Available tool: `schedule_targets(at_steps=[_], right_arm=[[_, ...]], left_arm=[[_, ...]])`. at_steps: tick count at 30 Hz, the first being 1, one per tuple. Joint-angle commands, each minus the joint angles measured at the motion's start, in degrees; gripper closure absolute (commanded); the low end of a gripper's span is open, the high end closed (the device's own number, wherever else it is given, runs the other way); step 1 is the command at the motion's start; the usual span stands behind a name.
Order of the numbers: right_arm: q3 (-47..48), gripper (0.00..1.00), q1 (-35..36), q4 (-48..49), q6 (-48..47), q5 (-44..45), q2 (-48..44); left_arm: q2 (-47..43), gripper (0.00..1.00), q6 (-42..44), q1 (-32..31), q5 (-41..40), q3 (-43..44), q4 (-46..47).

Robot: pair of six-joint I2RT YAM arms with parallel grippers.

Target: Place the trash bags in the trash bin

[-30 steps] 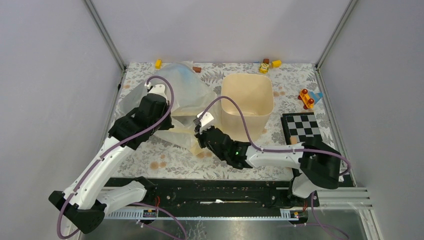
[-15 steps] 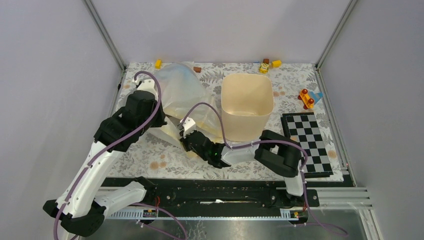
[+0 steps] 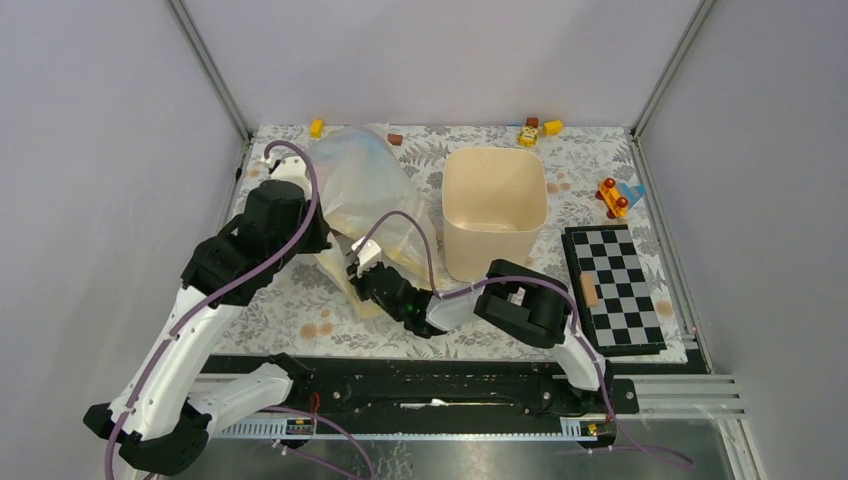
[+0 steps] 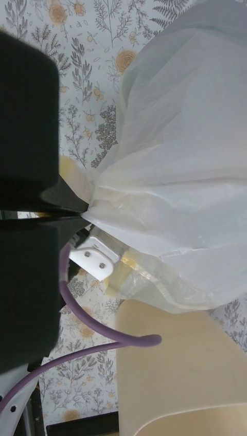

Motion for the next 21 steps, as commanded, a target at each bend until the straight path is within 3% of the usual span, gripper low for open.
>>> schedule_targets(at_steps=[1, 5, 8, 13, 21], right_arm=[[2.2, 0.75, -4.5, 7.0, 3.8, -2.0, -3.0], [4.9, 0.64, -9.7, 4.1, 11.2, -10.0, -4.4], [6.8, 0.56, -10.3, 3.3, 10.8, -8.8, -4.2], [8.7, 0.21, -11.1, 3.6, 14.4, -6.4, -4.3], [14.4, 0.19, -12.8, 4.3, 21.6, -8.7, -1.2]], left_arm=[[-1.0, 1.0, 1.6, 0.3, -0.6, 3.1, 0.2], [-1.0, 1.0, 2.5, 0.3, -3.0, 1.9, 0.4], [-0.4, 1.0, 3.1, 0.3, -4.8, 1.2, 0.5], [0.3, 1.0, 4.1, 0.3, -5.0, -0.7, 2.3], [0.5, 1.0, 5.0, 0.3, -5.3, -3.5, 4.9]])
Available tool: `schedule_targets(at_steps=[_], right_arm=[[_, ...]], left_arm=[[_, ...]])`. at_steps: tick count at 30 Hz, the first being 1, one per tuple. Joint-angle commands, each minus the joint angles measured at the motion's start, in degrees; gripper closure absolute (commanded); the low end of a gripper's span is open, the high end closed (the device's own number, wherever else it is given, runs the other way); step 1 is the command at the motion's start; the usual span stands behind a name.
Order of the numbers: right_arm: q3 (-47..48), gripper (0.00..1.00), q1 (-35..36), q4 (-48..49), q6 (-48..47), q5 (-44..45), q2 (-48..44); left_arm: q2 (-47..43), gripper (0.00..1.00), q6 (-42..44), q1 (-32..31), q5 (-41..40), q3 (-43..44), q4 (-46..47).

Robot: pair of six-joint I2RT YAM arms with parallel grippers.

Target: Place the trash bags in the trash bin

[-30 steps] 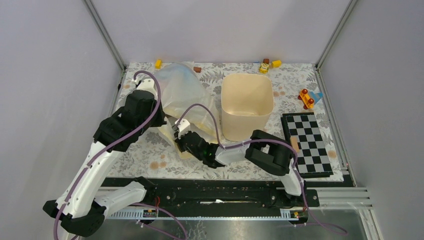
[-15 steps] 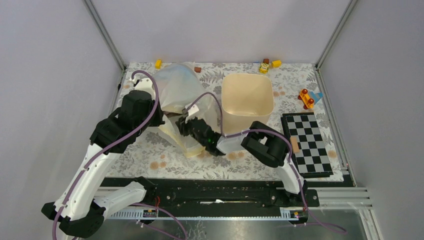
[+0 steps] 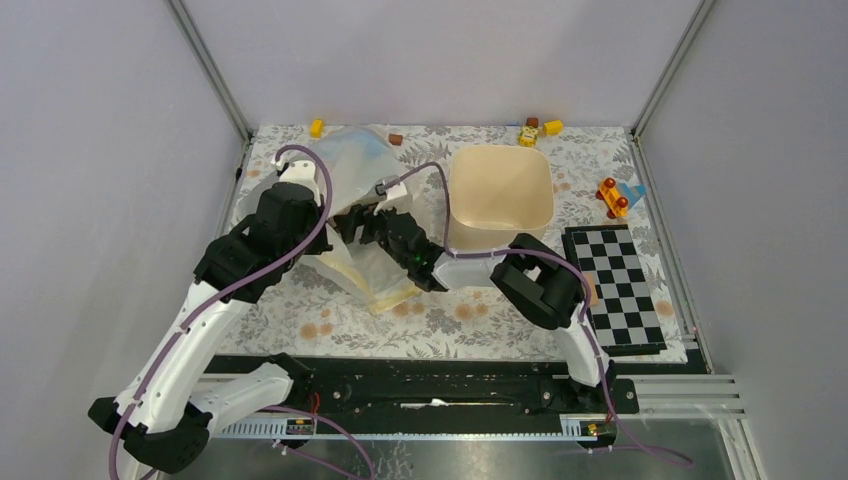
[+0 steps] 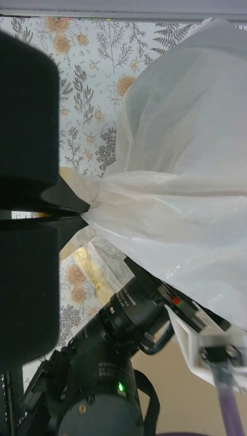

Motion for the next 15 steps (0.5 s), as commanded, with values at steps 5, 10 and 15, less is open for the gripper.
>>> schedule_targets(at_steps=[5, 10, 15], right_arm=[[9.6, 0.2, -0.9, 2.8, 6.4, -1.1, 2.9], [12.2, 0.64, -1.2, 0.4, 7.8, -0.5, 3.7], [5.5, 0.95, -1.2, 1.4, 7.9, -1.2, -1.9]], left_arm=[[0.6, 1.0, 1.9, 0.3, -2.9, -1.2, 4.3], [-0.1, 1.0, 2.2, 0.5, -5.0, -1.7, 5.4], [-0.2, 1.0, 1.1, 0.7, -7.0, -2.8, 7.0]])
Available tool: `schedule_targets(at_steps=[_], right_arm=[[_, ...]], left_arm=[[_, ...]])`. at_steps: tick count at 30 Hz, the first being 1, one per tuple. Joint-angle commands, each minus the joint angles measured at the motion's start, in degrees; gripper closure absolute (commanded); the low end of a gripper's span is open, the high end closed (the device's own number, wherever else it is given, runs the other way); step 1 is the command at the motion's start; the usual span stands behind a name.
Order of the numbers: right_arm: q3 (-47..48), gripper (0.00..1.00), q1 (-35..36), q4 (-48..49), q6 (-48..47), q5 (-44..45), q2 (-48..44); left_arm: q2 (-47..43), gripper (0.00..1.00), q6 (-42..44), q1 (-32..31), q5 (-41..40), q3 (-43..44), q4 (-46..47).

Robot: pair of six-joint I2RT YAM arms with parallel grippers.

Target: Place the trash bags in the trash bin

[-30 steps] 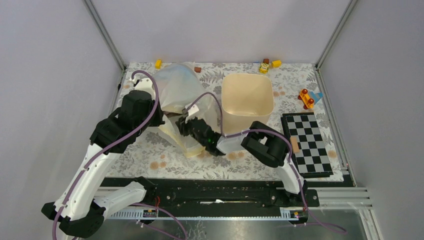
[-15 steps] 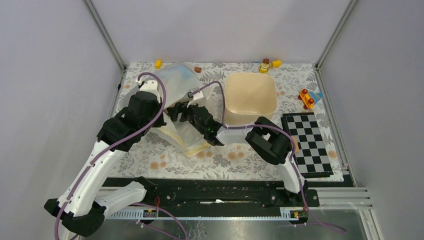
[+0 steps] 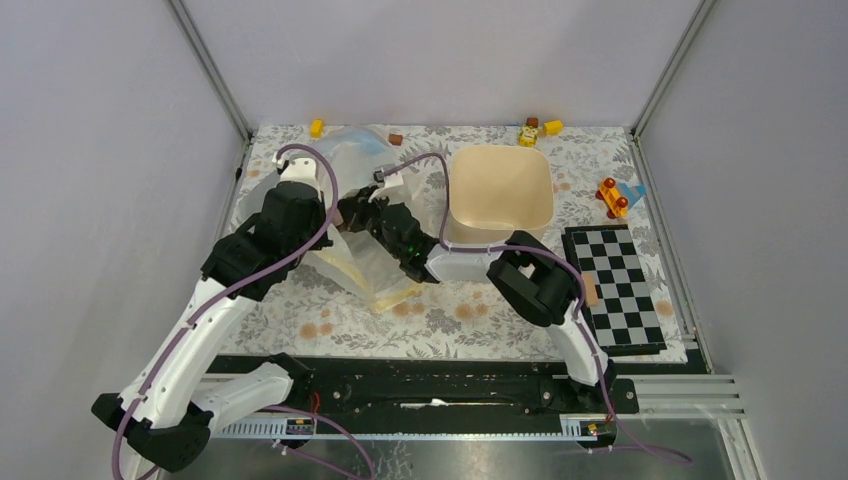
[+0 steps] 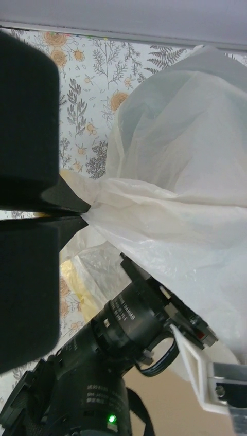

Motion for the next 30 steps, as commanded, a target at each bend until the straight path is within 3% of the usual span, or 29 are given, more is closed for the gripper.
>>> schedule_targets(at_steps=[1, 7, 9, 14, 18, 23, 30], right_arm=[[-5.7, 0.96, -0.6, 1.0, 0.7, -0.8, -7.1], [-19.5, 0.94, -0.5, -2.1, 2.1, -7.1, -19.5], [-21.2, 0.89, -0.5, -5.4, 1.2, -11.8, -22.7], [-22.8, 0.89, 0.8, -14.3, 2.3, -19.0, -26.9], [-24.1, 0.94, 3.0, -17.8, 1.1, -18.0, -28.9], [-25.2, 0.93, 4.6, -22.8, -0.1, -15.6, -33.7], [-26.5, 0.89, 5.0, -32.4, -1.0, -10.8, -44.4]], left_arm=[[-0.9, 1.0, -0.8, 0.5, -3.5, -1.1, 4.0], [-2.0, 1.0, -3.2, 0.7, -2.4, -5.1, 8.8], [-1.3, 1.0, -4.4, 1.0, -2.1, -6.3, 10.3], [-0.5, 1.0, -7.6, 6.7, 6.1, -11.0, 16.9], [0.0, 1.0, -8.1, 11.4, 10.6, -12.5, 19.9], [1.0, 1.0, -8.2, 13.6, 7.5, -13.2, 19.8], [1.2, 1.0, -16.0, 13.6, 6.5, -18.0, 20.6]])
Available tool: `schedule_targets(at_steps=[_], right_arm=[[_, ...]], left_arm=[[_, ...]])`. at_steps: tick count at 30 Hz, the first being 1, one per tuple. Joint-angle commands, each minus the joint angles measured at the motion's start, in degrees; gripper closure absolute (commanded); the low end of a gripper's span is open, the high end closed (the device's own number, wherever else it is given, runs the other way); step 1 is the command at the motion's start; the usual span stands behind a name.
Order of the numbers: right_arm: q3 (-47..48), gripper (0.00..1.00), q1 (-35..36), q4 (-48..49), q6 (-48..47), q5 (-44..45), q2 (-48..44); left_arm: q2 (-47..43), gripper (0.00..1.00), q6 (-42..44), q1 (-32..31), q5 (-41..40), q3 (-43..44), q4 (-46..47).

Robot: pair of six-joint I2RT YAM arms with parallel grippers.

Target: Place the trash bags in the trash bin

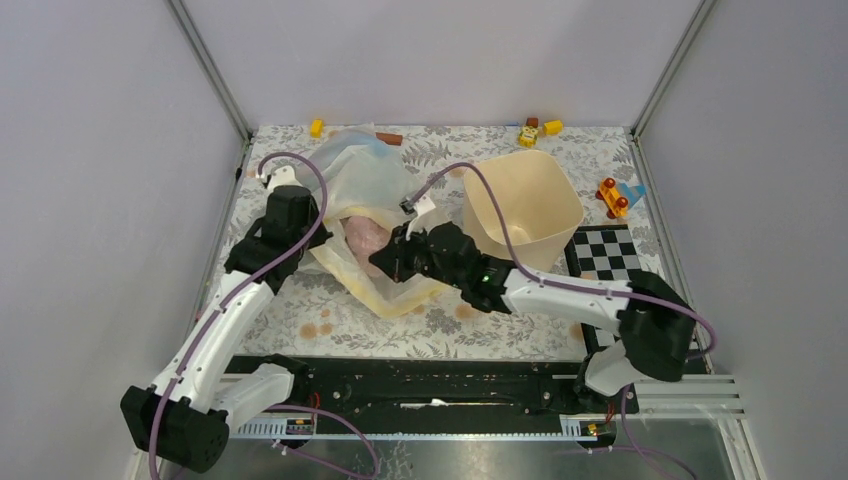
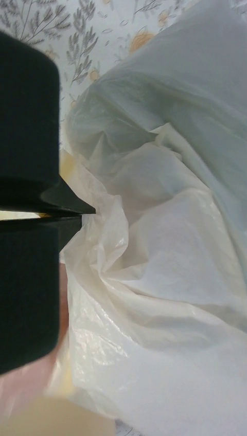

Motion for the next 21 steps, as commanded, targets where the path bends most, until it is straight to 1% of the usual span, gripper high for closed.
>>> schedule_targets(at_steps=[1, 7, 9, 11, 13, 15, 17, 18, 19, 21], right_arm=[[0.7, 0.89, 0.3, -6.2, -1.3, 4.5, -9.4], [2.4, 0.88, 0.3, -15.7, -1.1, 10.5, -18.0], [3.0, 0.88, 0.3, -20.6, -0.9, 13.4, -20.6], [3.3, 0.87, 0.3, -24.5, -0.6, 16.3, -23.6], [3.1, 0.87, 0.3, -29.0, 0.0, 18.4, -26.6], [2.7, 0.87, 0.3, -33.1, 0.5, 19.0, -30.4], [2.4, 0.87, 0.3, -37.4, 1.2, 19.8, -33.4], [2.5, 0.88, 0.3, -39.9, 1.4, 20.3, -34.6], [2.8, 0.88, 0.3, -42.6, 1.8, 20.8, -35.5], [3.4, 0.89, 0.3, -47.7, 2.1, 21.4, -36.9]], left_arm=[[-0.2, 1.0, -6.4, 0.3, 0.4, -4.2, 3.9], [0.1, 1.0, -16.3, 0.3, 2.3, -12.3, 9.3], [0.5, 1.0, -19.3, 0.2, 2.9, -15.5, 12.8], [0.5, 1.0, -22.6, 0.2, 5.0, -20.5, 19.2], [1.2, 1.0, -25.5, 0.2, 7.3, -27.5, 28.7], [3.5, 1.0, -25.9, 0.2, 8.8, -31.5, 38.6], [8.4, 1.0, -24.6, -0.1, 8.7, -32.4, 44.4], [10.8, 1.0, -24.0, -0.2, 7.9, -31.8, 45.3], [13.6, 1.0, -23.2, -0.3, 6.7, -30.6, 45.7], [19.1, 1.0, -21.9, 0.2, 3.9, -26.8, 43.4]])
